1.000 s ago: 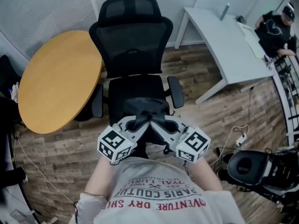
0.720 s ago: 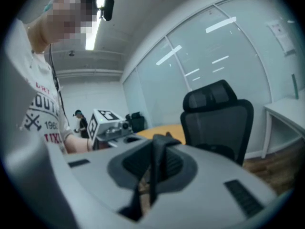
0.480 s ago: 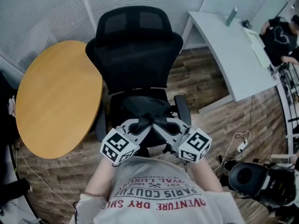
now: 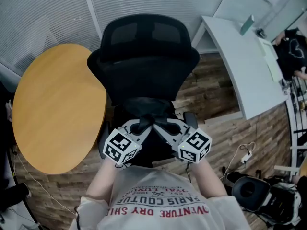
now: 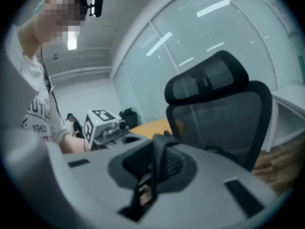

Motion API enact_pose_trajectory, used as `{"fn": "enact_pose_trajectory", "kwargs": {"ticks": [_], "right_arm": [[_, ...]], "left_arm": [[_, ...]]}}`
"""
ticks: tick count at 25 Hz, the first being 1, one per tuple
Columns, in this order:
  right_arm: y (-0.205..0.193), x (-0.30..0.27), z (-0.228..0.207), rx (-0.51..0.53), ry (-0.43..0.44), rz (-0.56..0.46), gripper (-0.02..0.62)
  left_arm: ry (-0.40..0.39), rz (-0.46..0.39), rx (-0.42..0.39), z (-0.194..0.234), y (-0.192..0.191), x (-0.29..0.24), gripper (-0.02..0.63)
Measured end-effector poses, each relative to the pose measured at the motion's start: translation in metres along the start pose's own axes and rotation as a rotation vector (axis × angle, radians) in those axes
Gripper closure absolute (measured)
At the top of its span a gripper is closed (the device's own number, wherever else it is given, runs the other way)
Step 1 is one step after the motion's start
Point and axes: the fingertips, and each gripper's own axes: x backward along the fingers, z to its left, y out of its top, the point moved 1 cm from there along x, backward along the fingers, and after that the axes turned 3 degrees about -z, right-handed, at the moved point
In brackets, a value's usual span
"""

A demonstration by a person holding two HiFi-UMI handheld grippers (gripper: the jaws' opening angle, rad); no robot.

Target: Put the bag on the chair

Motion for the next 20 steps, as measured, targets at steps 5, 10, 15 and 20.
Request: {"fn": "enact_pose_trajectory", "kwargs": {"ticks": [5, 10, 15, 20], "right_arm": [[-0.004, -0.02, -0.026, -0.014, 0.012, 0.046, 0.549], [-0.019, -0.034, -0.041, -0.026, 0.011, 0.091, 0.548], [-0.025, -0.04, -0.051, -0.016, 0.005, 0.066, 0.548], [-0.045, -0.038, -0.072, -0.001, -0.006, 0.122, 0.548]], "left_arm": [[0.026, 0.005, 0.043, 0.028, -0.005, -0.014, 0.56], [0.051, 0.055, 0.082, 0.042, -0.021, -0.021, 0.56], [0.049, 0.056, 0.053, 0.051, -0.029, -0.024, 0.559], [0.029, 0.072, 0.081, 0.055, -0.047, -0.043, 0.557]]}}
